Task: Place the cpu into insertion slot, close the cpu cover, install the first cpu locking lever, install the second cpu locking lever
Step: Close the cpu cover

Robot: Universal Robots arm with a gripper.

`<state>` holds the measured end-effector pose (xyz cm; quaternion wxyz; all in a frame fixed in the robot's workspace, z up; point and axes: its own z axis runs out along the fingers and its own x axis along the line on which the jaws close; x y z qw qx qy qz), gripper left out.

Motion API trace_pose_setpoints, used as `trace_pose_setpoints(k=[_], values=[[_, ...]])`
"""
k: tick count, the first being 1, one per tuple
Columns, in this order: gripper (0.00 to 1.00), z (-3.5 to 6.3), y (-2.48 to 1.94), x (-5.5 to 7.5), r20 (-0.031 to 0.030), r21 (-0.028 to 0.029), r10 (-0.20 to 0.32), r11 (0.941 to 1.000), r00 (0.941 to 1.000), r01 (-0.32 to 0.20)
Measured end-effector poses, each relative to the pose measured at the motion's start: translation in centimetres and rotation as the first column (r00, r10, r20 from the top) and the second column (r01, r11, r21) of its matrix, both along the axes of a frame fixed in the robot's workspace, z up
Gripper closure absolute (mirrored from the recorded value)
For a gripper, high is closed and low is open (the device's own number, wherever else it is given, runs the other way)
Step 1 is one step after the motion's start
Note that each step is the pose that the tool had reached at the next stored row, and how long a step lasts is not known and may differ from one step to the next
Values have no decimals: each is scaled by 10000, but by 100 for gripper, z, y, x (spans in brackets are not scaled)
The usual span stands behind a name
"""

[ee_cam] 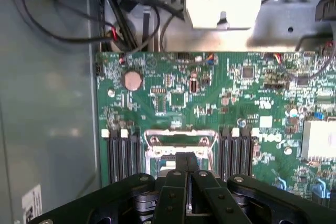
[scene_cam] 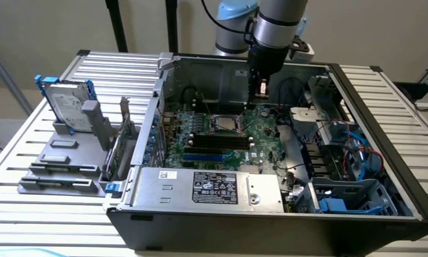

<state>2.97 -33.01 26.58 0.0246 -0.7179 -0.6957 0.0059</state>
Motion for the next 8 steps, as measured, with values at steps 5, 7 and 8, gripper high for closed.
trace_pose_setpoints(k=[5, 7, 8], values=[[89, 8, 0, 231, -19, 27, 1, 10000, 10000, -1], [89, 8, 0, 318, -33, 46, 0, 10000, 10000, 0], [89, 4, -1, 361, -41, 61, 1, 10000, 10000, 0]])
